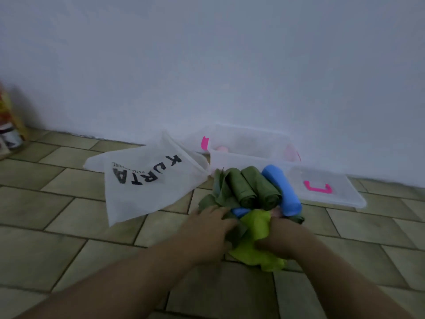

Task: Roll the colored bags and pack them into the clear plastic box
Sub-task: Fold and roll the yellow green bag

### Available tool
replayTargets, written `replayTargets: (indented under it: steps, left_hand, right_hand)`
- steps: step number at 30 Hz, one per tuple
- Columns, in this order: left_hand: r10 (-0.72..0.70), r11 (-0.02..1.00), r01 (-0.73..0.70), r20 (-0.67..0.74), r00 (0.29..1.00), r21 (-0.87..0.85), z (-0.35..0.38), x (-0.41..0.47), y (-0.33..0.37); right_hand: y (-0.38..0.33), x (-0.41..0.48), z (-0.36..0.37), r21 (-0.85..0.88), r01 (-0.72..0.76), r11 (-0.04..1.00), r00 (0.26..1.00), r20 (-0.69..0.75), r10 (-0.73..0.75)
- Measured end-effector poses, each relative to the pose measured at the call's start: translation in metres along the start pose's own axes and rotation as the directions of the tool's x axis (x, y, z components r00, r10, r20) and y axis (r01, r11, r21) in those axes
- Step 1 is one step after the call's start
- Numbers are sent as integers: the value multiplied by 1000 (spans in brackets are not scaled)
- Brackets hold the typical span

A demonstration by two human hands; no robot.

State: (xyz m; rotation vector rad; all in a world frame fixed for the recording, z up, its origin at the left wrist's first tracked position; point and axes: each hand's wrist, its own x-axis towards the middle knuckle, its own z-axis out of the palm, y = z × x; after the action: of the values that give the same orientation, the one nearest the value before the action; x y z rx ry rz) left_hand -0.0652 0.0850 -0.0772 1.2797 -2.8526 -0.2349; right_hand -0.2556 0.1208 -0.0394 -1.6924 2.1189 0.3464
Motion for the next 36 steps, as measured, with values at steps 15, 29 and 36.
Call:
replayTargets:
  steps: [15, 29, 36]
  left_hand:
    - [-103, 992, 66, -409, 907, -106, 17, 3, -33]
    - [-448, -184, 286, 339, 827, -940, -6, 1, 17]
    - [-330, 305, 235, 129, 935, -923, -26, -28, -20]
  right_hand:
    - [-4, -15, 41, -25, 216, 976, 968, -125, -218]
    - [-11, 0, 24, 109, 253, 961, 938, -269, -217]
    - [-28, -5, 38, -235, 449, 862, 549, -689, -474]
